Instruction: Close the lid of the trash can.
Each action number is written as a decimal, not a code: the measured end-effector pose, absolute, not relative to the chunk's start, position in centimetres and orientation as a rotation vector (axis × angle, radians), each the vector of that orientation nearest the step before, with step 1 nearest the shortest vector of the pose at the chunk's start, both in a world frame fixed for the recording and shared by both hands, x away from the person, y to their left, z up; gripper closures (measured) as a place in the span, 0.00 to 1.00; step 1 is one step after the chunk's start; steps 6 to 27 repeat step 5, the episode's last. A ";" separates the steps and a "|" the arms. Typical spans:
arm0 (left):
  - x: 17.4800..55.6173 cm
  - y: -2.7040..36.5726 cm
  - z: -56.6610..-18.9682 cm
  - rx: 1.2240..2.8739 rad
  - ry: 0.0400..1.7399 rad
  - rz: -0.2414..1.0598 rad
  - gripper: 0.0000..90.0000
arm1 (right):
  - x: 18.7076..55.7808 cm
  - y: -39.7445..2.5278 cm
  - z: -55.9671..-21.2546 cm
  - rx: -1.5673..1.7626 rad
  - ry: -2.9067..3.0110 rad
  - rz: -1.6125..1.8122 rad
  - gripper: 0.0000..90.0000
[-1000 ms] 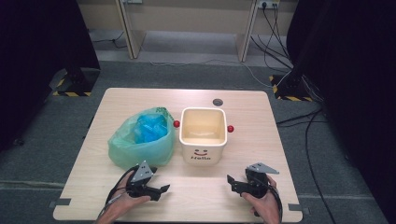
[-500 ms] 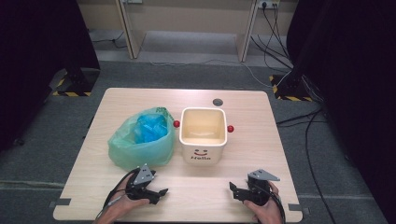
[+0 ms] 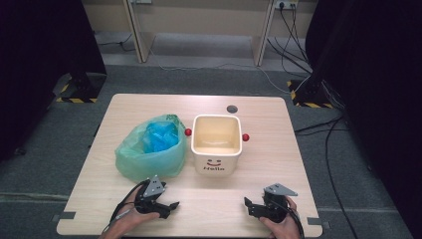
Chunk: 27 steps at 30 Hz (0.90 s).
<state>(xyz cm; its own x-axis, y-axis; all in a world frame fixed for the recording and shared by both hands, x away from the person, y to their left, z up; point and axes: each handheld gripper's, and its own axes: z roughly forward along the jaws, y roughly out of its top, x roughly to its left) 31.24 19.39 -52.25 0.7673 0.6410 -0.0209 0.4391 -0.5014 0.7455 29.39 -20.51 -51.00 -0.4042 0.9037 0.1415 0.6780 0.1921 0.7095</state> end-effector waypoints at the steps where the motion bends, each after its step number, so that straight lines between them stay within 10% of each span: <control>1: 31.2 19.4 -52.2 2.180 0.802 0.332 0.15 | 29.4 -20.5 -51.0 1.498 2.165 1.037 0.19; 27: 31.2 19.4 -52.2 2.181 0.803 0.332 0.15 | 29.4 -20.5 -51.0 1.500 2.161 1.040 0.19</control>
